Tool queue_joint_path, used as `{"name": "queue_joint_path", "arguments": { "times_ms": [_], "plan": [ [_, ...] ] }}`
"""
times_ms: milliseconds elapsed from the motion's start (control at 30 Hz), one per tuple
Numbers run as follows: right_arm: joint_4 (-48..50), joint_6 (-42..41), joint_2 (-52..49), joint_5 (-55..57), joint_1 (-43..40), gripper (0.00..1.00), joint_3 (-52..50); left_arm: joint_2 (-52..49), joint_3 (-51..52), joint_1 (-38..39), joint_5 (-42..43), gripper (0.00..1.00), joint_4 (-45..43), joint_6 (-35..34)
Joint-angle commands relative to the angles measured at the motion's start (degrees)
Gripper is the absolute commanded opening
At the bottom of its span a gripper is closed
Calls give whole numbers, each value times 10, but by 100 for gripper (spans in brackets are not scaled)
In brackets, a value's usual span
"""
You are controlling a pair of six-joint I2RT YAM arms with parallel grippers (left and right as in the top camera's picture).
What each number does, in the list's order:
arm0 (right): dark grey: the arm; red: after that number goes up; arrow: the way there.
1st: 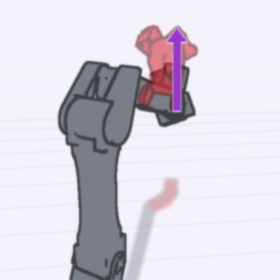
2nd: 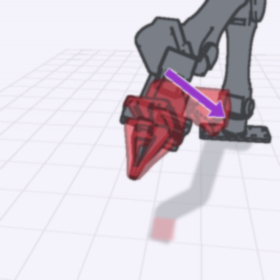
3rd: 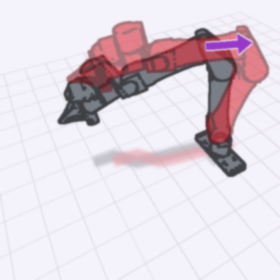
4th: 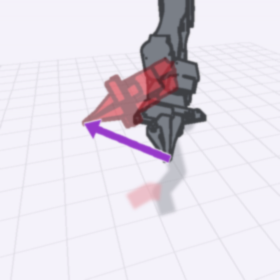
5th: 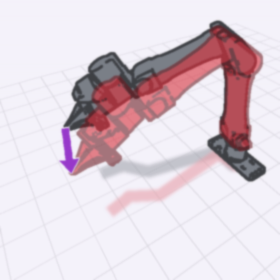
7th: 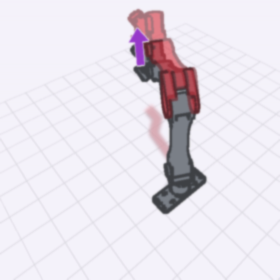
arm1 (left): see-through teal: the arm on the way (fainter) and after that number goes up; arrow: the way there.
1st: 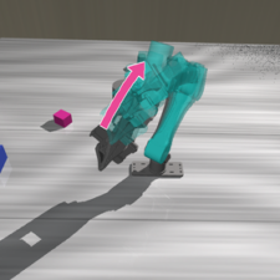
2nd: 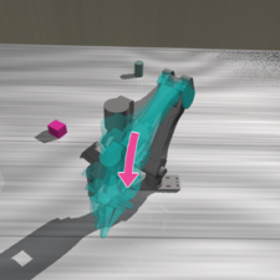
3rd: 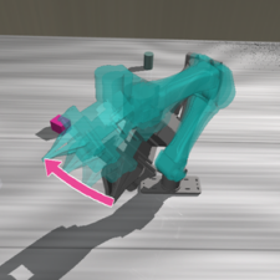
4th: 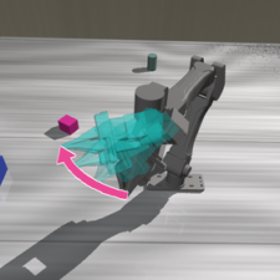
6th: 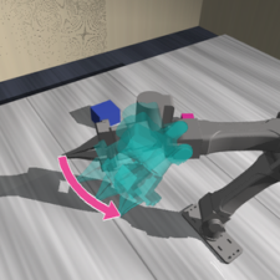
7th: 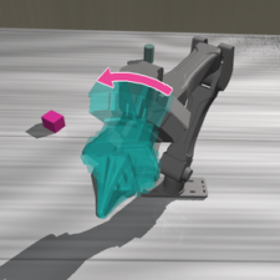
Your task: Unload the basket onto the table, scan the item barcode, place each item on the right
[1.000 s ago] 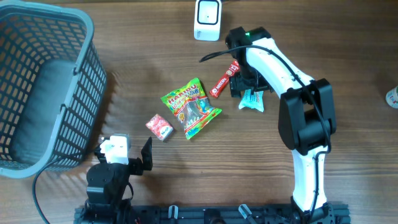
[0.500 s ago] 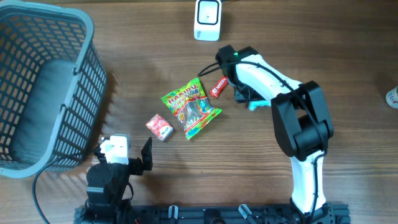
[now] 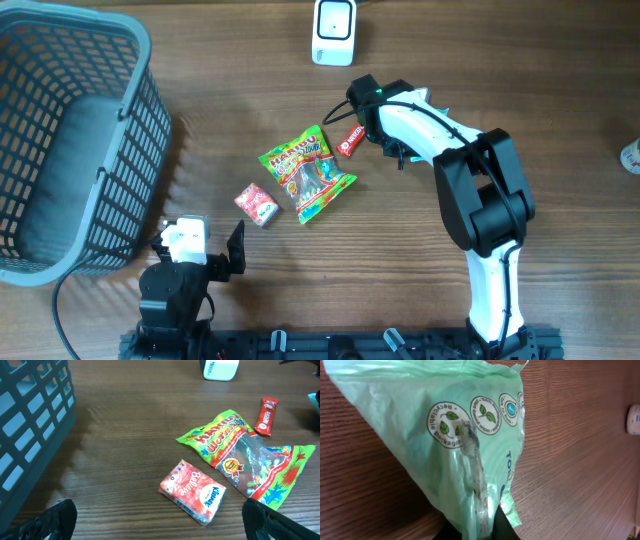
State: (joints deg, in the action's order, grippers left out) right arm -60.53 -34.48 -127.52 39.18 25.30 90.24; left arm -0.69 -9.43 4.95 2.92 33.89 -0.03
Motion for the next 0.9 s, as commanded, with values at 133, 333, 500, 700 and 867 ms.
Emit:
{"name": "queue_joint_path", "arguments": {
  "times_ms": [133,333,500,700,867],
  "plan": [
    [-90,238,12,-489,-10,5,120,3,6,-3,-2,100,-2,9],
    [-210,403,70,-744,-45,4,144,3,6,-3,-2,100,-2,9],
    [-318,648,76,-952,-69,4,139,3,6,-3,-2,100,-2,9],
    [-317,816,76,-1118,-67,4,139,3,6,-3,-2,100,-2,9],
    [-317,987,76,-1171,-53,4,139,3,6,-3,-2,100,-2,9]
  ]
}}
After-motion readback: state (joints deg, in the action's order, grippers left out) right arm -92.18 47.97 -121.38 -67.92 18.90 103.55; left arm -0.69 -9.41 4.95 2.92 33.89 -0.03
